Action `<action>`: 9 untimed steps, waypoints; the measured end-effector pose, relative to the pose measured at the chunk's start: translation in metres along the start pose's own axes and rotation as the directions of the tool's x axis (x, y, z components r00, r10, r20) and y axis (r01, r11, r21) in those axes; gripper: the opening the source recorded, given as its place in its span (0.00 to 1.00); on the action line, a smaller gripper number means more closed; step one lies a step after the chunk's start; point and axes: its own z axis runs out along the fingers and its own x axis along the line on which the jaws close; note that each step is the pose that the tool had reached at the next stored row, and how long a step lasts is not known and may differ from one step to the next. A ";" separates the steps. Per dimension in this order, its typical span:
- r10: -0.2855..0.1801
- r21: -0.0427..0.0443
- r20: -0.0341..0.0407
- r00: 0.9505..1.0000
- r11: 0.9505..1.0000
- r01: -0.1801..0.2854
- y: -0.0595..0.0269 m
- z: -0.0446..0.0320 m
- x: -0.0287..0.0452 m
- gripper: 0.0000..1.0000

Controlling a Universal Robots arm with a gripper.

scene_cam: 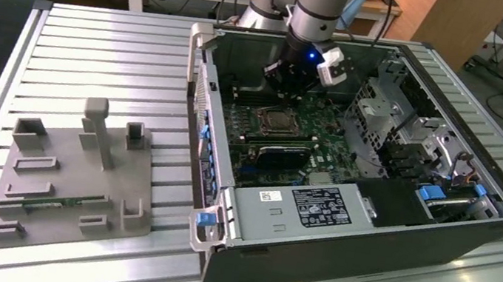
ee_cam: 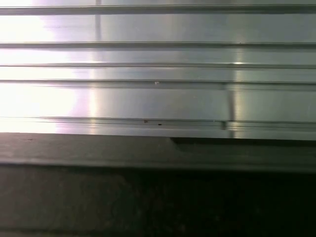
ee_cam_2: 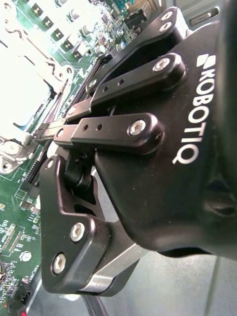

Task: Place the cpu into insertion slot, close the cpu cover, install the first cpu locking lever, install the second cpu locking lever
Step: 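Install the first cpu locking lever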

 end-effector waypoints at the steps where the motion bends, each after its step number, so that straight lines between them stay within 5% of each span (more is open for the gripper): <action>1: 0.000 0.001 0.000 1.000 1.000 0.000 0.0000 0.0005 0.0000 0.11; 9: 0.000 0.016 0.000 1.000 1.000 0.000 -0.0001 0.0021 -0.0002 0.11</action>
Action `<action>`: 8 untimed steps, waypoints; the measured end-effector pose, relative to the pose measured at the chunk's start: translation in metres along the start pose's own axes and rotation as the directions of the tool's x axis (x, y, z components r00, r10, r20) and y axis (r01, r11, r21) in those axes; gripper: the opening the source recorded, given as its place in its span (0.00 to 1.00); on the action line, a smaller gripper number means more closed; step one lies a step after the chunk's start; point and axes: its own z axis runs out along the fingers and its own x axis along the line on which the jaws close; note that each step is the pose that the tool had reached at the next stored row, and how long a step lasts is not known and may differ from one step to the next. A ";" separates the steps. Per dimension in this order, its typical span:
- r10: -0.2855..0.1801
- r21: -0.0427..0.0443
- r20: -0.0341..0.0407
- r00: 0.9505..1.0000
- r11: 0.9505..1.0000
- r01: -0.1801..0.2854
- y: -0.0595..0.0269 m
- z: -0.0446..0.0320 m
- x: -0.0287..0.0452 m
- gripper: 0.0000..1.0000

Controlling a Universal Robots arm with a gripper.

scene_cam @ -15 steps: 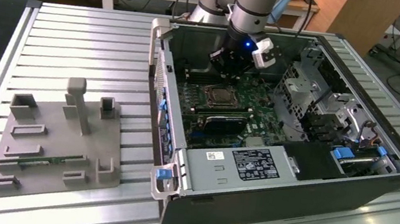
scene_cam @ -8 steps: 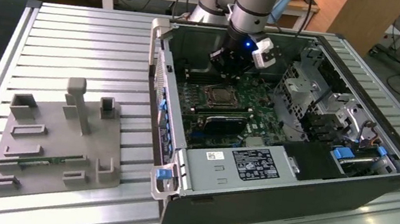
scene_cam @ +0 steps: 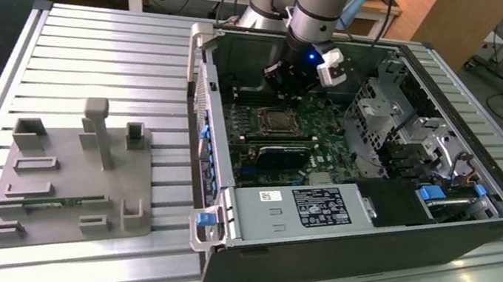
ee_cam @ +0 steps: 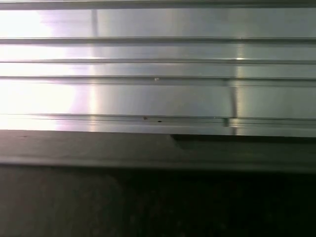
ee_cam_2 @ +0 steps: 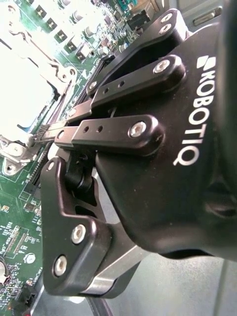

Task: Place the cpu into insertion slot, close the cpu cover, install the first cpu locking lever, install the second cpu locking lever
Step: 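Install the first cpu locking lever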

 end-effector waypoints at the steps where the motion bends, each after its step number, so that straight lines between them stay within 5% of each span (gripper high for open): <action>1: 0.000 0.003 0.000 1.000 1.000 0.000 0.0000 0.0003 0.0000 0.11; 8: 0.000 0.018 -0.001 1.000 1.000 0.000 -0.0003 0.0041 0.0001 0.11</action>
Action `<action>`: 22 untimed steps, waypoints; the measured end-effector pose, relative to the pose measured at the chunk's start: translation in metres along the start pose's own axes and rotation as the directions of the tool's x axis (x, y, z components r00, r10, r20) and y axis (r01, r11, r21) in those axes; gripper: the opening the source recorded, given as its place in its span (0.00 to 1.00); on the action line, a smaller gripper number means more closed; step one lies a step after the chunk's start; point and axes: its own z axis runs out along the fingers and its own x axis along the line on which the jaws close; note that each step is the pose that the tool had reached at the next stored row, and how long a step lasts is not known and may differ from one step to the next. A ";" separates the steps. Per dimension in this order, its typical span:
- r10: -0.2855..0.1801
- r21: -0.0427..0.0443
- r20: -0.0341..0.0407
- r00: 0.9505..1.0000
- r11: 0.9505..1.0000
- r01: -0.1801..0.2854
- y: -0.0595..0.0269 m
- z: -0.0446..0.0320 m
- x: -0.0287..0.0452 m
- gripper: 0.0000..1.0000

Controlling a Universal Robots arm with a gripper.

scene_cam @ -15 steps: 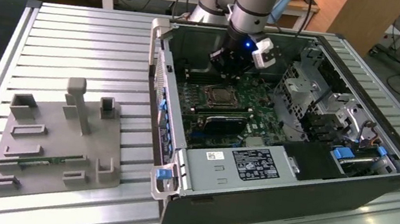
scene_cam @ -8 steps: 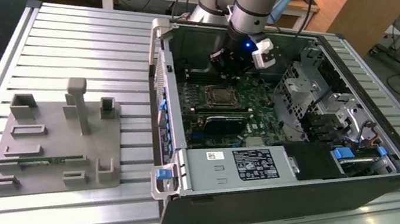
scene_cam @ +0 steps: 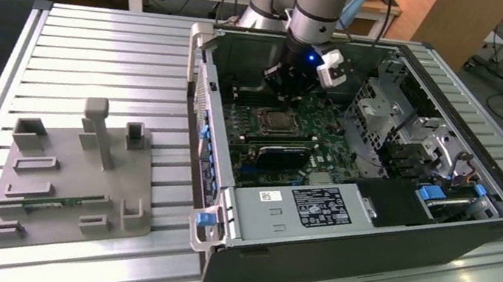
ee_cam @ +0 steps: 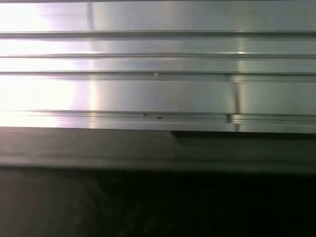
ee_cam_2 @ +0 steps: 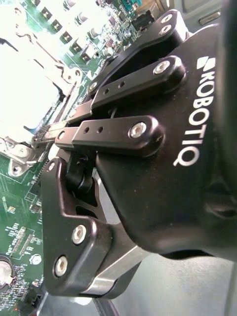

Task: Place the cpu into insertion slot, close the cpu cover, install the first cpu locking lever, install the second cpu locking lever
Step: 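Install the first cpu locking lever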

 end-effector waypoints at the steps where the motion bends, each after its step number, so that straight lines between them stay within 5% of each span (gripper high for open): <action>1: 0.000 0.001 0.000 1.000 1.000 0.000 -0.0001 0.0009 0.0001 0.11; 6: 0.000 0.001 0.000 1.000 1.000 0.000 -0.0002 0.0031 0.0002 0.11; 10: 0.000 -0.016 0.002 1.000 1.000 0.000 0.0006 -0.0010 -0.0003 0.11; 22: 0.001 -0.030 0.002 1.000 1.000 -0.001 0.0003 -0.0141 -0.0005 0.11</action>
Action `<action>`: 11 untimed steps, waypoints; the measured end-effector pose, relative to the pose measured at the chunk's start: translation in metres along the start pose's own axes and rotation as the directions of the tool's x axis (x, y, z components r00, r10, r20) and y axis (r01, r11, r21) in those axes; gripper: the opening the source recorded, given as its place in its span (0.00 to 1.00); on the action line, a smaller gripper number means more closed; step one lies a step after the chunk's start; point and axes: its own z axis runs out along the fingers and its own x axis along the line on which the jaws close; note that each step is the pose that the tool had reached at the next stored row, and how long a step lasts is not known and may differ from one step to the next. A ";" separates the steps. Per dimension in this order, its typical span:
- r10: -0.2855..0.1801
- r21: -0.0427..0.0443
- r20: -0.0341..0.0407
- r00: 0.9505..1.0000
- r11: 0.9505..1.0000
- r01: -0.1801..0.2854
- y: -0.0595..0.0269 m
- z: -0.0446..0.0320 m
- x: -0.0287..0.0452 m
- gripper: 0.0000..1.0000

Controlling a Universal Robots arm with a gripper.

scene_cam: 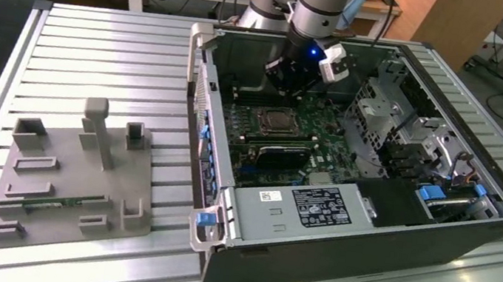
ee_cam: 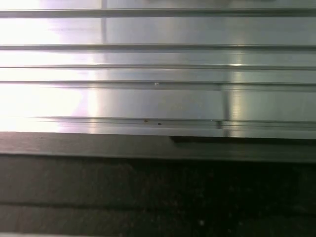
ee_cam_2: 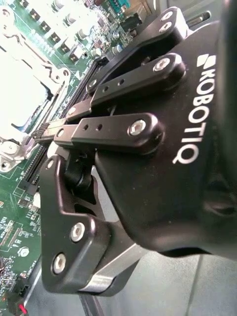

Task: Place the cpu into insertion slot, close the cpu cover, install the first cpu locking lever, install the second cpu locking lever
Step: 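Install the first cpu locking lever, then install the second cpu locking lever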

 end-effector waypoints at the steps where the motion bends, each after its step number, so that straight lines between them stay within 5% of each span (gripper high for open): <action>1: 0.000 0.000 0.000 1.000 1.000 0.000 0.0000 0.0000 0.0000 0.11; 11: 0.000 0.000 0.000 1.000 1.000 0.000 -0.0033 -0.0002 0.0001 0.11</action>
